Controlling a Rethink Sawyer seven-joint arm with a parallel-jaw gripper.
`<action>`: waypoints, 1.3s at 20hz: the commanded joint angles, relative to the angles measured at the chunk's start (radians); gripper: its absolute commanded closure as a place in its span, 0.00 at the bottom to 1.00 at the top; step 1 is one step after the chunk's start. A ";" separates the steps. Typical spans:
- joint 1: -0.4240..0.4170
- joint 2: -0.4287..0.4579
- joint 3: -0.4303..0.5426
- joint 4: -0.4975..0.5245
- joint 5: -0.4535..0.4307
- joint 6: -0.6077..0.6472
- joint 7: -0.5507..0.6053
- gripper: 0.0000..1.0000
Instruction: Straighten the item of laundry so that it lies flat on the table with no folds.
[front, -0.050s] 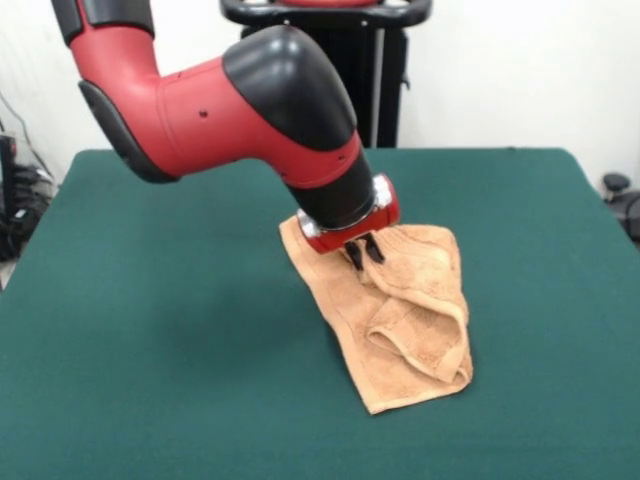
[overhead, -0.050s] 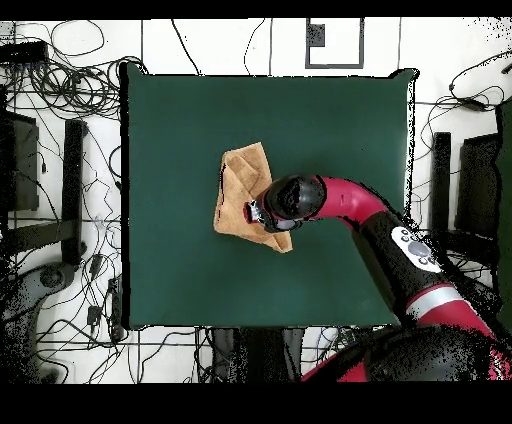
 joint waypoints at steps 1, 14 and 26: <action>0.074 0.024 0.035 0.077 0.011 -0.090 0.046 1.00; 0.089 -0.020 0.022 0.062 0.060 -0.112 0.117 1.00; 0.098 -0.032 0.001 0.024 0.082 -0.073 0.096 1.00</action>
